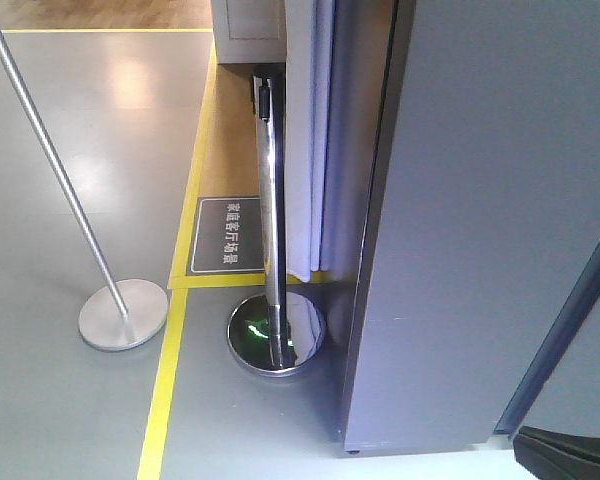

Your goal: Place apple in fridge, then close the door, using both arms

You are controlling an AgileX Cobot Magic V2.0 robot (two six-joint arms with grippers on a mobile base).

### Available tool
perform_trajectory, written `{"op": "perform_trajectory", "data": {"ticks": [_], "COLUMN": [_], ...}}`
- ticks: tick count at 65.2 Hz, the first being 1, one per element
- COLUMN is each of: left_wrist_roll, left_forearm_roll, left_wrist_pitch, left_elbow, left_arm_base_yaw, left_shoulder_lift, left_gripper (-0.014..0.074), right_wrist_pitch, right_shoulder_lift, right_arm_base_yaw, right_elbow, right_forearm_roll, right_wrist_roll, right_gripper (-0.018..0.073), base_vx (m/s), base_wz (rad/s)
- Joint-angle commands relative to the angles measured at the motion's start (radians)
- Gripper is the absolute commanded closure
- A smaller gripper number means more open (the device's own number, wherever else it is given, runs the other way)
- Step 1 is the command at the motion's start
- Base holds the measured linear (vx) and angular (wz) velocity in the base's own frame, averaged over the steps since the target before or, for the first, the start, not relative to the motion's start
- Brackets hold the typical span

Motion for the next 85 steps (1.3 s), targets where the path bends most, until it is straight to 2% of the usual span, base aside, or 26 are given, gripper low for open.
{"op": "perform_trajectory", "data": {"ticks": [1,20,25,33,40,49,53,63,71,85], "left_wrist_roll": [-0.006,-0.006,-0.006,-0.006,-0.006,-0.006,-0.006,-0.006,-0.006,-0.006], "left_forearm_roll": [-0.005,-0.005,-0.005,-0.005,-0.005,-0.005,-0.005,-0.005,-0.005,-0.005], "left_wrist_pitch": [-0.069,-0.069,-0.069,-0.069,-0.069,-0.069,-0.069,-0.069,-0.069,-0.069], "left_elbow": [0.015,0.015,0.015,0.015,0.015,0.015,0.015,0.015,0.015,0.015], "left_arm_base_yaw": [0.0,0.0,0.0,0.0,0.0,0.0,0.0,0.0,0.0,0.0], "left_shoulder_lift": [-0.018,-0.018,-0.018,-0.018,-0.018,-0.018,-0.018,-0.018,-0.017,-0.016], "left_gripper": [0.0604,0.0604,0.0604,0.0604,0.0604,0.0604,0.0604,0.0604,0.0604,0.0604], "right_wrist_pitch": [-0.041,-0.044,-0.057,-0.148,-0.29,-0.465,-0.519,-0.624,-0.724,-0.701], "right_shoulder_lift": [0.007,-0.007,-0.023,-0.063,-0.114,-0.206,-0.253,-0.357,-0.401,-0.398], "right_arm_base_yaw": [0.0,0.0,0.0,0.0,0.0,0.0,0.0,-0.001,-0.001,-0.002], "right_elbow": [-0.026,-0.026,-0.026,0.009,0.102,0.236,0.28,0.376,0.461,0.461], "right_forearm_roll": [0.04,0.018,-0.049,-0.17,-0.291,-0.509,-0.655,-0.917,-0.993,-0.993], "right_wrist_roll": [-0.005,-0.006,0.01,0.185,0.395,0.726,0.889,1.157,1.259,1.248], "right_gripper": [0.0565,0.0565,0.0565,0.0565,0.0565,0.0565,0.0565,0.0565,0.0565,0.0565], "base_vx": [0.0,0.0,0.0,0.0,0.0,0.0,0.0,0.0,0.0,0.0], "base_wz": [0.0,0.0,0.0,0.0,0.0,0.0,0.0,0.0,0.0,0.0]}}
